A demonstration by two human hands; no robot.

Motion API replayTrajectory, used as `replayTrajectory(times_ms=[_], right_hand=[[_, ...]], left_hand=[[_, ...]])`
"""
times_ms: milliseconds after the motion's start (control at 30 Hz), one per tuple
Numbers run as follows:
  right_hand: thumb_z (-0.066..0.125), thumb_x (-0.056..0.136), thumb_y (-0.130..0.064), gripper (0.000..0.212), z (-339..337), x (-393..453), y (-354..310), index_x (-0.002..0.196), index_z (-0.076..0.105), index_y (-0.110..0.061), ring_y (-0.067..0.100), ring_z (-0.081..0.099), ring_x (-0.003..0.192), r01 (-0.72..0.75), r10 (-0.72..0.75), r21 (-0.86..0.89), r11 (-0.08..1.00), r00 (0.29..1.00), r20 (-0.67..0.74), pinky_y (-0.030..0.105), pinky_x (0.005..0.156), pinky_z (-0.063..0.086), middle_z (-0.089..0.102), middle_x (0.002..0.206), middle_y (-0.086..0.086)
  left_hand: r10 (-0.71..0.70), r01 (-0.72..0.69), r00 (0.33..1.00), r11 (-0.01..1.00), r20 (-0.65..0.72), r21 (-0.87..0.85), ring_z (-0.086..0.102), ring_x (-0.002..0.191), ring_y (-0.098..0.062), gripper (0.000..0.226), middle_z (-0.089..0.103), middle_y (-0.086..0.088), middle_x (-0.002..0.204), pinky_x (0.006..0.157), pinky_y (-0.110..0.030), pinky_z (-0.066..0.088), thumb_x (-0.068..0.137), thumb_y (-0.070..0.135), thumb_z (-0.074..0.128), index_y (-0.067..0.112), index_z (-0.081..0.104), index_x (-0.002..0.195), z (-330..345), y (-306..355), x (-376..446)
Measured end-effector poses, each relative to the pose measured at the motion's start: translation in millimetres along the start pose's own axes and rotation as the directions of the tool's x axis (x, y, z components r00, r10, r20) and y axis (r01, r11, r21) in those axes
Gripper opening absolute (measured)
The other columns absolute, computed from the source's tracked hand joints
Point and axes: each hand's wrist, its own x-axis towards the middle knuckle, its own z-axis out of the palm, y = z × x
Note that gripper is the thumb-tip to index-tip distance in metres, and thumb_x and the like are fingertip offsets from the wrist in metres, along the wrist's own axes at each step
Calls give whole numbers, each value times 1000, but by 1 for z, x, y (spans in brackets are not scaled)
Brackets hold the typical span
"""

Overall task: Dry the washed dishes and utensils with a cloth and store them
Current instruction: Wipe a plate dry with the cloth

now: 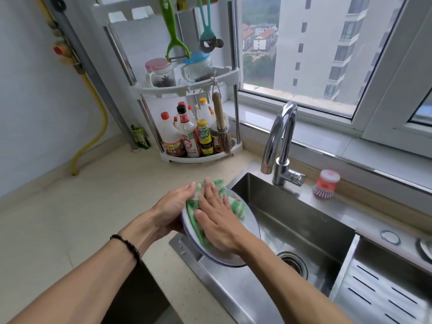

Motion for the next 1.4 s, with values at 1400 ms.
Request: replayTrajectory(times_ms=[1400], right_hand=[[22, 107, -23, 58, -28, 4, -16, 159, -2, -24, 10, -13, 152, -42, 25, 244, 969, 997, 71, 50, 125, -5, -15, 166, -4]], left_hand=[[302, -231, 883, 946, -359, 227, 68, 101, -29, 34, 69, -1, 114, 84, -55, 58, 104, 49, 32, 40, 60, 121, 19, 14, 28]])
